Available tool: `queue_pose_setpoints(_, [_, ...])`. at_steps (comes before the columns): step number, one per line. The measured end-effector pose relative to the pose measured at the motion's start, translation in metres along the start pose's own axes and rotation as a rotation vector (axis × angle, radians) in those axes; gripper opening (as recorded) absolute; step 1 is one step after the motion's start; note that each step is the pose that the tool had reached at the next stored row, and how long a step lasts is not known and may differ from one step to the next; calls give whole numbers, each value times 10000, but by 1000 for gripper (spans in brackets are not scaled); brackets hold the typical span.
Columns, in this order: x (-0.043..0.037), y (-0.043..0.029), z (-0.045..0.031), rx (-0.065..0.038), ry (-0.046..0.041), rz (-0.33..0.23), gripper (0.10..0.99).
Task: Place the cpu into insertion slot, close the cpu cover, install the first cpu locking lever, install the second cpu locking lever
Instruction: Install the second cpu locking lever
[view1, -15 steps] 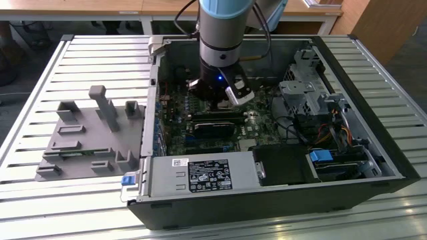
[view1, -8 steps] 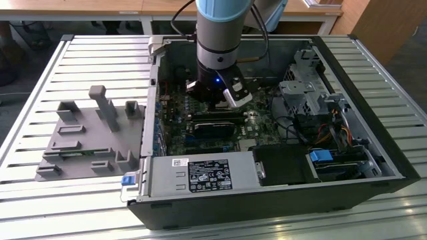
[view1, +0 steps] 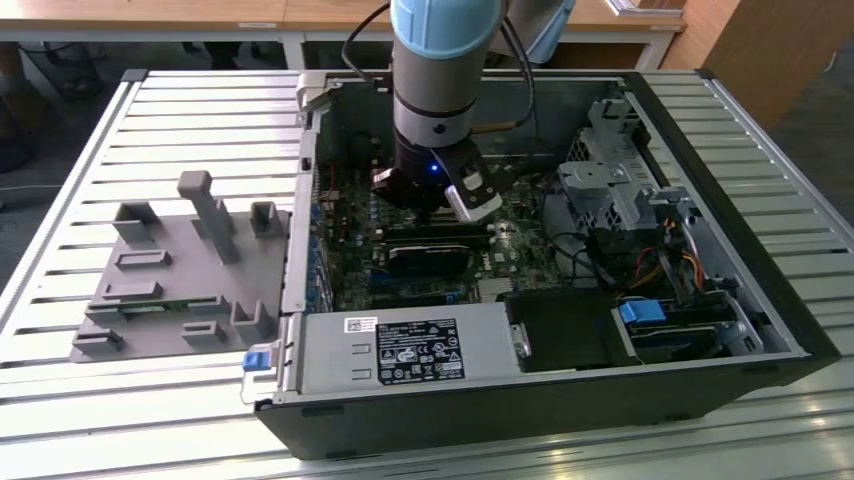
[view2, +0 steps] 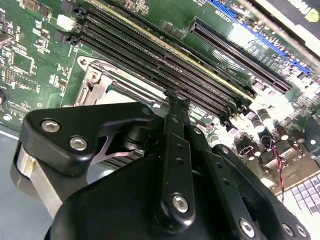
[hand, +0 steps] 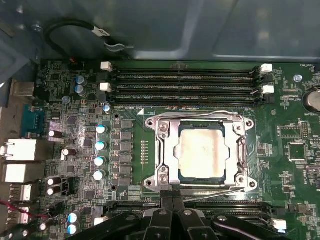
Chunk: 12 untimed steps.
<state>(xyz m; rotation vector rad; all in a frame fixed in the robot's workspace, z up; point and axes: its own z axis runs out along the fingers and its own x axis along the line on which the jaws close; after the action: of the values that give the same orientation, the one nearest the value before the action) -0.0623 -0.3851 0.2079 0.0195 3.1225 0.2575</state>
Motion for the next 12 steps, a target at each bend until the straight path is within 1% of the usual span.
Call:
queue_pose_setpoints(3, [17,-21,13,-53,2,-3,110])
queue_pose_setpoints(6, [44,-79,6,-132,1,0,110])
queue_pose_setpoints(8, [68,-103,4,-183,0,-1,110])
queue_pose_setpoints(12, [114,-109,8,-275,-1,0,110])
